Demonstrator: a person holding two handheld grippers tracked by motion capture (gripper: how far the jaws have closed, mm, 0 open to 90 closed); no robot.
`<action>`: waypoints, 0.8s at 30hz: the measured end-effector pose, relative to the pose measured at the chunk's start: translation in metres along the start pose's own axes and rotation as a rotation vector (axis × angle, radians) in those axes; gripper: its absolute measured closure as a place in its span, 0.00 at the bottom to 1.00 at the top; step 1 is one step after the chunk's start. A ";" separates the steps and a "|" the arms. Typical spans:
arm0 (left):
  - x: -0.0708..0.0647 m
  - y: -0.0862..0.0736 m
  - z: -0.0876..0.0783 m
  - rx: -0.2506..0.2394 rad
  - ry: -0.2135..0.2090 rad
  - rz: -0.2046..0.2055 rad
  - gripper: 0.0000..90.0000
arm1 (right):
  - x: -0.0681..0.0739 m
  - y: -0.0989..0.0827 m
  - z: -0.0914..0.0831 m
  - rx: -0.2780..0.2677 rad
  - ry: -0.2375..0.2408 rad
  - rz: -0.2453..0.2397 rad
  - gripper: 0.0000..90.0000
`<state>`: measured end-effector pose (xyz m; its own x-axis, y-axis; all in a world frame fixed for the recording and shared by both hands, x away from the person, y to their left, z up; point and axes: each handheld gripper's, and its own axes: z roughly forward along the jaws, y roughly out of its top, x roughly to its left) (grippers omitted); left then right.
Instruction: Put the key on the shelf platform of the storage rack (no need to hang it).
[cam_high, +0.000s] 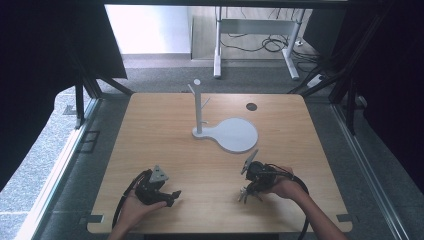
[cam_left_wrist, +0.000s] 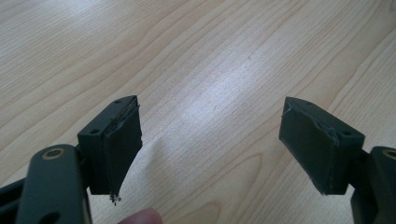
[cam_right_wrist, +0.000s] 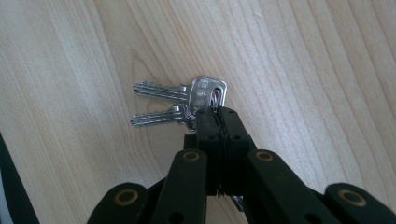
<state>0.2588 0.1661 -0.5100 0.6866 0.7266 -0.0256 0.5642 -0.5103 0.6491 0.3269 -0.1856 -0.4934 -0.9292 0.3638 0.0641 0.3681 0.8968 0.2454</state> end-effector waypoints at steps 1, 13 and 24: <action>0.000 0.000 0.000 0.000 0.000 0.000 0.24 | 0.000 0.000 0.000 0.000 0.000 0.000 0.99; 0.001 0.000 -0.003 -0.008 0.002 -0.002 0.24 | 0.002 0.002 -0.020 -0.006 -0.028 0.040 0.99; 0.003 0.000 -0.007 -0.020 0.006 -0.003 0.24 | 0.005 0.006 -0.050 -0.034 -0.071 0.036 0.99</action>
<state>0.2578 0.1714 -0.5043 0.6820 0.7310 -0.0227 0.5568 -0.4988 0.6642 0.3231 -0.1914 -0.4433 -0.9104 0.4136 0.0051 0.3987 0.8742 0.2771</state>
